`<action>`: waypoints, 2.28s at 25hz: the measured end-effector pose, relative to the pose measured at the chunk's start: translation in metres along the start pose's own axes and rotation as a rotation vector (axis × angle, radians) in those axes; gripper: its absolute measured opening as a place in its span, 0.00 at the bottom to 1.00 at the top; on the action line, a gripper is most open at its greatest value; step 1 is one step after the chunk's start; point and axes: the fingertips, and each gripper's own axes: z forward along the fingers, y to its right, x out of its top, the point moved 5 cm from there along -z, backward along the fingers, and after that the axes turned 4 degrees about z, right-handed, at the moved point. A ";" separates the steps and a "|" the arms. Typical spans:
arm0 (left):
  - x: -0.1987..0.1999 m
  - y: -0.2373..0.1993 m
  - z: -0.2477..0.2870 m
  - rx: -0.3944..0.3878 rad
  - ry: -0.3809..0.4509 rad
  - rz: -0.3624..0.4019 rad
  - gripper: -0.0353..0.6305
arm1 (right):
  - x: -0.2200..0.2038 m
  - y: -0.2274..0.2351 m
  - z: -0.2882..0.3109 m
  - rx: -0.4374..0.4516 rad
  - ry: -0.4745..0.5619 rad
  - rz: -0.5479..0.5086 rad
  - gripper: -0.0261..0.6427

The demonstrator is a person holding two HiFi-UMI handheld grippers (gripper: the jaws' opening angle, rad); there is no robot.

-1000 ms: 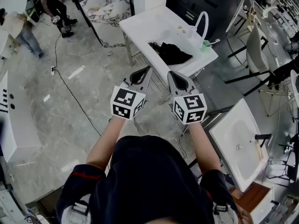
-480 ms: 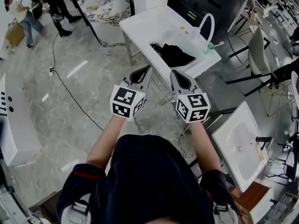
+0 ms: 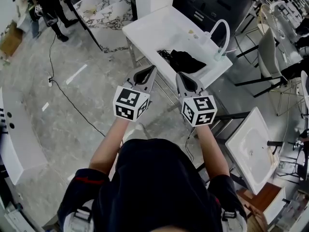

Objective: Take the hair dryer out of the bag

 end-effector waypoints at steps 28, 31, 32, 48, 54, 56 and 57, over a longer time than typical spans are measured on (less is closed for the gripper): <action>-0.027 -0.102 0.025 -0.157 -0.051 -0.013 0.07 | 0.000 -0.021 0.095 -0.166 -0.043 0.040 0.09; -0.029 -0.104 0.035 -0.162 -0.065 -0.004 0.07 | 0.000 -0.010 0.101 -0.174 -0.041 0.048 0.09; -0.028 -0.106 0.039 -0.162 -0.068 -0.013 0.07 | 0.000 -0.005 0.104 -0.176 -0.039 0.052 0.09; -0.022 -0.119 0.122 -0.172 -0.105 -0.003 0.07 | 0.013 0.072 0.148 -0.169 -0.040 0.083 0.09; -0.020 -0.119 0.150 -0.195 -0.116 0.036 0.07 | 0.016 0.096 0.165 -0.154 -0.046 0.086 0.09; -0.020 -0.122 0.161 -0.180 -0.124 0.034 0.07 | 0.017 0.106 0.171 -0.147 -0.048 0.090 0.09; -0.020 -0.125 0.166 -0.171 -0.128 0.029 0.07 | 0.018 0.110 0.174 -0.143 -0.048 0.091 0.09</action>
